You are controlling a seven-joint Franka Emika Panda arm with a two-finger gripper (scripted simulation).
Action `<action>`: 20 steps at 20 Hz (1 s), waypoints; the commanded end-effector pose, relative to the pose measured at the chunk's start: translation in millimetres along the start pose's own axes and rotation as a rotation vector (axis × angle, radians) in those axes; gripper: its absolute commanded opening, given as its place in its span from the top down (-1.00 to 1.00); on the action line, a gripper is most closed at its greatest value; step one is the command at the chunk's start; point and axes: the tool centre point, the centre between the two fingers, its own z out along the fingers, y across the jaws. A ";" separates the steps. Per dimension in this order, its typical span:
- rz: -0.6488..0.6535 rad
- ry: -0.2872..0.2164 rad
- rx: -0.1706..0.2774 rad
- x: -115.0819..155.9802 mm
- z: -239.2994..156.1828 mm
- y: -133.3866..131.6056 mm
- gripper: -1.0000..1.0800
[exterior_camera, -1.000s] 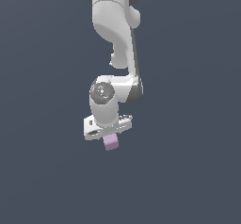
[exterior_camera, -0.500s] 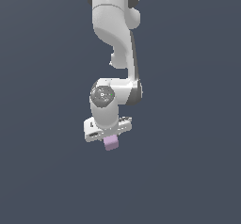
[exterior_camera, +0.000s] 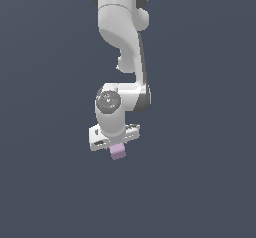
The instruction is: Pick up the object and move it to a goal position.
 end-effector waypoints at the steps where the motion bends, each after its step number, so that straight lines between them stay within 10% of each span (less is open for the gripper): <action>1: 0.001 0.001 -0.001 -0.5 -4.5 4.4 1.00; 20: 0.000 0.001 0.000 -16.4 -127.3 125.8 1.00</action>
